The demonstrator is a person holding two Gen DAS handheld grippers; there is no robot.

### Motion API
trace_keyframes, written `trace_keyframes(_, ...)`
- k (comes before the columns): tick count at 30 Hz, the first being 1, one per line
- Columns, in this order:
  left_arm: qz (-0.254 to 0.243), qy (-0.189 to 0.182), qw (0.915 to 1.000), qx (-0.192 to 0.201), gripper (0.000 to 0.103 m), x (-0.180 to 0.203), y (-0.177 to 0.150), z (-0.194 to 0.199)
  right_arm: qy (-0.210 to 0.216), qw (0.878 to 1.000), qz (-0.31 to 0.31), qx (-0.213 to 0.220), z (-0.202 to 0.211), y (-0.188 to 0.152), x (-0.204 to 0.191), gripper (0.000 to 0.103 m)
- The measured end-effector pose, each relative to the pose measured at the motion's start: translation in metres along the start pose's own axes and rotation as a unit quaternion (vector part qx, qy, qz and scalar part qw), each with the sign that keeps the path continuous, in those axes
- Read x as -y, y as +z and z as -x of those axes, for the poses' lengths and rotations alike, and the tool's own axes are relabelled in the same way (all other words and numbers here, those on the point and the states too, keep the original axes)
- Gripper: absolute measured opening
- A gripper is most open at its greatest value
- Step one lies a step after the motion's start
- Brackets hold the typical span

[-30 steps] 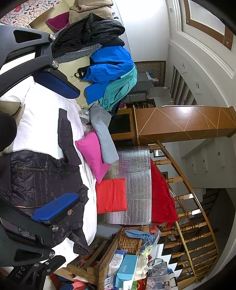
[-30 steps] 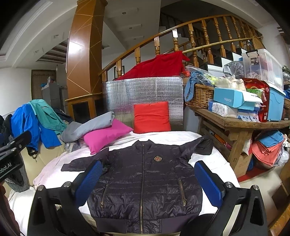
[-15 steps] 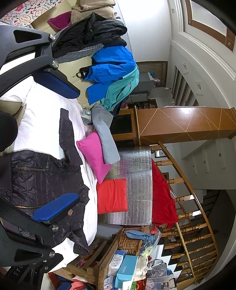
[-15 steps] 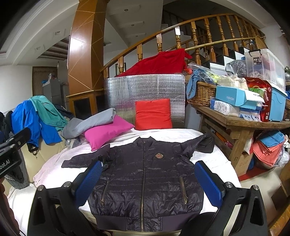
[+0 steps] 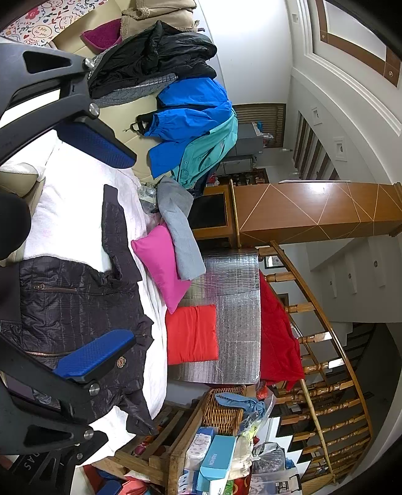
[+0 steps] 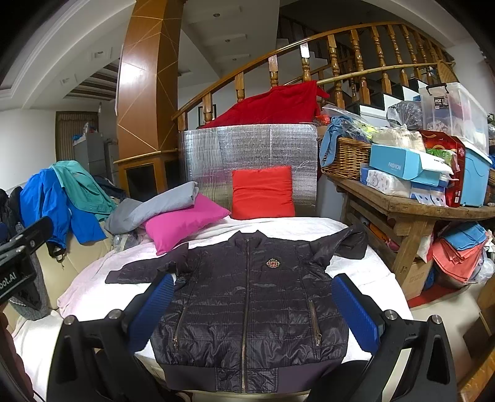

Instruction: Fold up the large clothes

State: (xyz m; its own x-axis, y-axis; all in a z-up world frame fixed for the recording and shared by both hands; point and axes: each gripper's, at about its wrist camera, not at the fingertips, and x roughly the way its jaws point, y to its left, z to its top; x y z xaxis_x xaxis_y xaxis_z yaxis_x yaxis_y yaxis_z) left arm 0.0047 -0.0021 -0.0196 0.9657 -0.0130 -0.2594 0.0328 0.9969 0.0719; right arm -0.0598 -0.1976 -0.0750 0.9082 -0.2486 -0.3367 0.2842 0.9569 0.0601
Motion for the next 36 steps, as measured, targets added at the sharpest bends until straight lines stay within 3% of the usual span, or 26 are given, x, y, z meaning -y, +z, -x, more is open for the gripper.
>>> trace_keyframes(25, -0.002, -0.002, 1.0, -0.005, 0.103, 0.0, -0.001, -0.005, -0.002, 1.0, 0.0, -0.006, -0.008, -0.001, 0.002, 0.103)
trace_keyframes(36, -0.003, -0.023, 0.9992, -0.032, 0.103, 0.015, -0.002, -0.042, -0.015, 0.999, -0.007, -0.027, -0.033, 0.002, 0.018, 0.103)
